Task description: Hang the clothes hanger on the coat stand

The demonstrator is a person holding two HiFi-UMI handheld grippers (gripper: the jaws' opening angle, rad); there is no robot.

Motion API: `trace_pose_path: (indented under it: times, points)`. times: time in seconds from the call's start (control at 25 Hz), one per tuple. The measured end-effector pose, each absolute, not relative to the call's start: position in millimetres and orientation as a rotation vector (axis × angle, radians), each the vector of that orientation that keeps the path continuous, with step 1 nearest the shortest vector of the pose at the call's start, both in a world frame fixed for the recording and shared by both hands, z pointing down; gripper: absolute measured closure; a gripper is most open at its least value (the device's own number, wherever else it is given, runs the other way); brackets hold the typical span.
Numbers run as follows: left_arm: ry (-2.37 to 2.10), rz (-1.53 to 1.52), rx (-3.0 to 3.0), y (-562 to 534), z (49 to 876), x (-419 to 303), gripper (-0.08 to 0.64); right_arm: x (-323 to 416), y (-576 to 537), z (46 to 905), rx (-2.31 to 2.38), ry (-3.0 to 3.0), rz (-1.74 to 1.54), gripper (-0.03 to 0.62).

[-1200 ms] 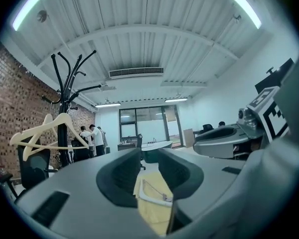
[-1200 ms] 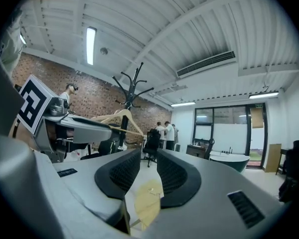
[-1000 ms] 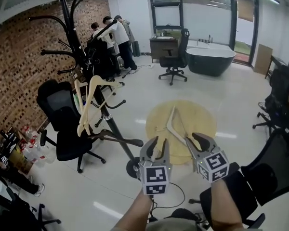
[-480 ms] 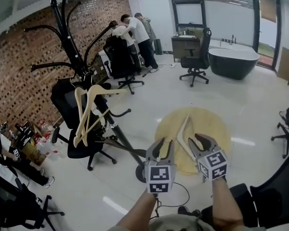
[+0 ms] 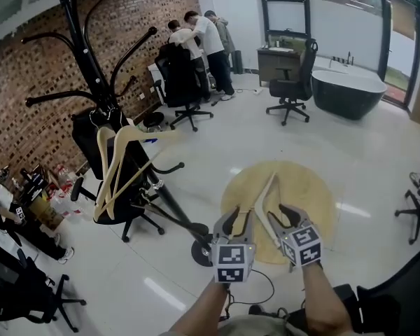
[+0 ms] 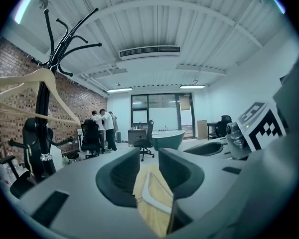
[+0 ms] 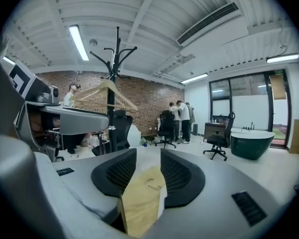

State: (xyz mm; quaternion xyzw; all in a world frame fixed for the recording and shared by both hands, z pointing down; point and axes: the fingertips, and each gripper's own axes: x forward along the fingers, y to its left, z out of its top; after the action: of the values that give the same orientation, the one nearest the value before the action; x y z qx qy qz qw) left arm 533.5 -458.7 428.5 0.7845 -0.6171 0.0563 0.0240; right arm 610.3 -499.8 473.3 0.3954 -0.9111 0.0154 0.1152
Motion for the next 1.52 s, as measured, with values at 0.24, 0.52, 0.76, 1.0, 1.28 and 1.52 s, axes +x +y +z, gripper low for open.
trace_pose_path:
  times: [0.24, 0.52, 0.76, 1.0, 1.28, 1.52]
  points:
    - [-1.870, 0.249, 2.368, -506.7, 468.2, 516.0, 0.443, 594.3, -558.5, 524.4, 1.141, -2.571, 0.139, 0.436]
    - [-1.828, 0.319, 2.273, -570.4, 525.3, 501.6, 0.443, 578.9, -636.2, 617.6, 1.070, -2.385, 0.265, 0.423]
    - [-1.839, 0.324, 2.210, -637.5, 540.3, 508.3, 0.444, 591.6, -697.8, 683.2, 0.996, -2.234, 0.370, 0.422]
    - [-1.853, 0.358, 2.200, -644.2, 542.7, 502.4, 0.443, 580.4, -702.8, 730.5, 0.907, -2.140, 0.463, 0.417]
    - [-1.858, 0.389, 2.176, -644.1, 556.0, 494.2, 0.443, 579.0, -692.3, 776.5, 0.806, -1.987, 0.585, 0.417]
    - [-1.850, 0.394, 2.158, -646.4, 565.3, 489.5, 0.443, 528.0, -687.3, 784.9, 0.621, -2.109, 0.690, 0.417]
